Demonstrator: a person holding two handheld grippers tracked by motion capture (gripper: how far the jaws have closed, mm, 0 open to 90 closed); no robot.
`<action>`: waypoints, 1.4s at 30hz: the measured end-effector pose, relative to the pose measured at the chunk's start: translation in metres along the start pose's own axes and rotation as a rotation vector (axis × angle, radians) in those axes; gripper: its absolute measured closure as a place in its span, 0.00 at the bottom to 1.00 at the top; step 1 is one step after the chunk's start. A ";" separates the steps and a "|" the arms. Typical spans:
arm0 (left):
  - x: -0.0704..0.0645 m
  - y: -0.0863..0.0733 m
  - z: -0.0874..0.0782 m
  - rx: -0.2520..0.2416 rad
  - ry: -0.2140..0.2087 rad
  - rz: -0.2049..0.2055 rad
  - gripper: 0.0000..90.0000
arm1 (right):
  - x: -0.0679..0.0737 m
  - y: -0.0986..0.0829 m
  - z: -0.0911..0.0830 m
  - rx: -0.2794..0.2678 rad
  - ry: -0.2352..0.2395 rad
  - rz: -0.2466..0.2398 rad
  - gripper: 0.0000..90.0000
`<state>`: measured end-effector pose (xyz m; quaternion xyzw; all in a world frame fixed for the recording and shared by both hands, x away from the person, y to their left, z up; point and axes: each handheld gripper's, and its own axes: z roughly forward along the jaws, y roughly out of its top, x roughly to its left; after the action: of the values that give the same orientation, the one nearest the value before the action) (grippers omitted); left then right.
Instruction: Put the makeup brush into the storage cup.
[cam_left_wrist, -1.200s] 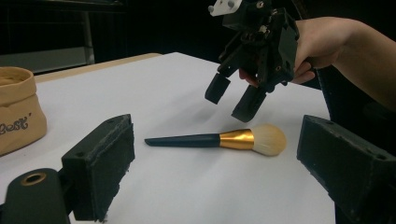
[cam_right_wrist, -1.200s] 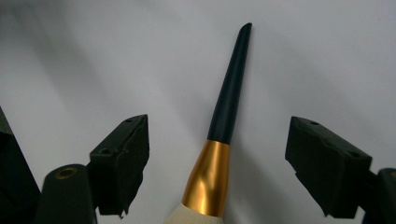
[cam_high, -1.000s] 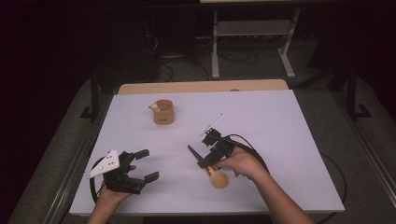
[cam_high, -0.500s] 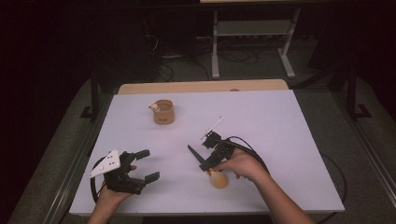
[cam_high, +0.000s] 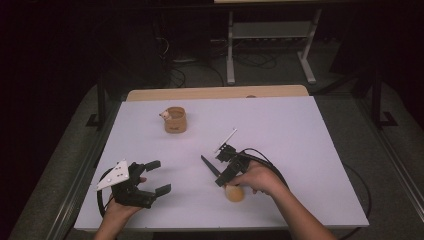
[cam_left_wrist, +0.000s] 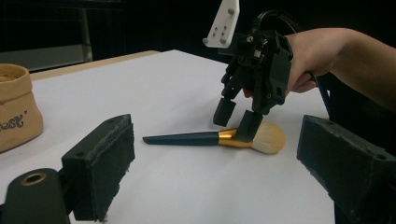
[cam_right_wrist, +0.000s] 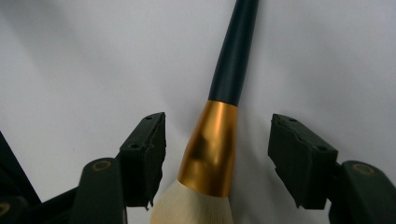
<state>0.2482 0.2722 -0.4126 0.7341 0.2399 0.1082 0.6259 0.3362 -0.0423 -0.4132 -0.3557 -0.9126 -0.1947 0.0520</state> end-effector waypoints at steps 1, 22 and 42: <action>0.000 0.000 0.000 0.001 0.000 0.000 0.12 | 0.000 0.000 0.000 0.004 0.001 -0.002 0.41; -0.001 0.000 0.001 -0.003 -0.003 -0.002 0.12 | 0.000 -0.002 0.006 0.052 0.014 0.002 0.52; -0.001 0.000 0.001 -0.006 -0.005 -0.003 0.12 | 0.003 -0.003 0.006 0.073 -0.017 -0.054 0.61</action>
<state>0.2482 0.2706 -0.4130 0.7320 0.2392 0.1061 0.6290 0.3320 -0.0403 -0.4193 -0.3304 -0.9288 -0.1597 0.0518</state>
